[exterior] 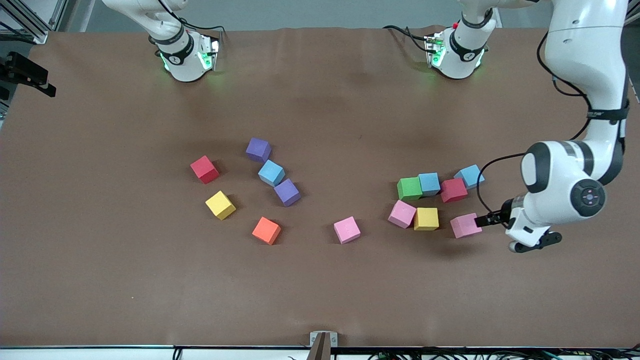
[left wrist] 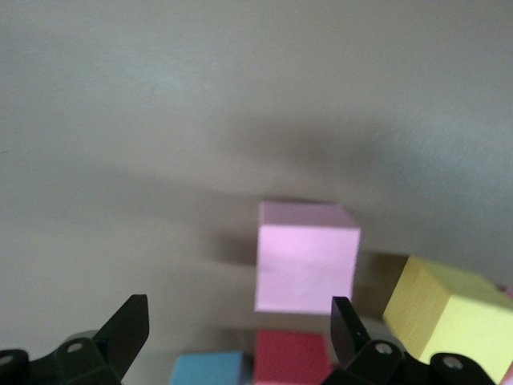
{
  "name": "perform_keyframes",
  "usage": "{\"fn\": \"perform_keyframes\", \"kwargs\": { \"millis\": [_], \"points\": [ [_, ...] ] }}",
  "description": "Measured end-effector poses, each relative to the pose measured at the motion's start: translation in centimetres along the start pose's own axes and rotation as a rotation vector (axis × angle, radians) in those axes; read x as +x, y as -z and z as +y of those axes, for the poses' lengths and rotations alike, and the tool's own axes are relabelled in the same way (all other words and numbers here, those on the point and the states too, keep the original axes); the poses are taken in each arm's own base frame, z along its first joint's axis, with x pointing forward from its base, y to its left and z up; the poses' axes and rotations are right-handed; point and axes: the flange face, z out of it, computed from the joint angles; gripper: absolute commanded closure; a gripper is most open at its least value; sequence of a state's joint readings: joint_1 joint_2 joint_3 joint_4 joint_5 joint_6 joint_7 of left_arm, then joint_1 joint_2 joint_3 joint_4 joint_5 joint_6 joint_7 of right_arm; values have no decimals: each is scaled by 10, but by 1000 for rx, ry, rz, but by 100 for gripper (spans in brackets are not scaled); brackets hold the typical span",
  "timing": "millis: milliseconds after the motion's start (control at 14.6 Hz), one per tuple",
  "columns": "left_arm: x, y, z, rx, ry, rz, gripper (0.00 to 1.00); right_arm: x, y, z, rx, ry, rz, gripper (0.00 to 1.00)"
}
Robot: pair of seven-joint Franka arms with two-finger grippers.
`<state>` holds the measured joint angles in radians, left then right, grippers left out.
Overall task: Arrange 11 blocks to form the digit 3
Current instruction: 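Reach the left gripper down to the pink cube near the yellow cube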
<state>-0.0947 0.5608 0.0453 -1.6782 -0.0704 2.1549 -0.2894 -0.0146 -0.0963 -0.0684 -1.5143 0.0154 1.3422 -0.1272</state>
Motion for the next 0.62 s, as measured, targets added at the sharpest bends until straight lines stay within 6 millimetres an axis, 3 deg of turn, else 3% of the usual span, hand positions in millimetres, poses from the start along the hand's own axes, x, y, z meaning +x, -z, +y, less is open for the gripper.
{"fn": "perform_keyframes", "kwargs": {
  "millis": [205,616],
  "points": [
    [-2,-22,18,-5,25,32,0,0,0,0,0,0,0,0],
    [-5,-54,17,-12,25,68,1,1,-2,0,1,0,-7,0]
  ]
}}
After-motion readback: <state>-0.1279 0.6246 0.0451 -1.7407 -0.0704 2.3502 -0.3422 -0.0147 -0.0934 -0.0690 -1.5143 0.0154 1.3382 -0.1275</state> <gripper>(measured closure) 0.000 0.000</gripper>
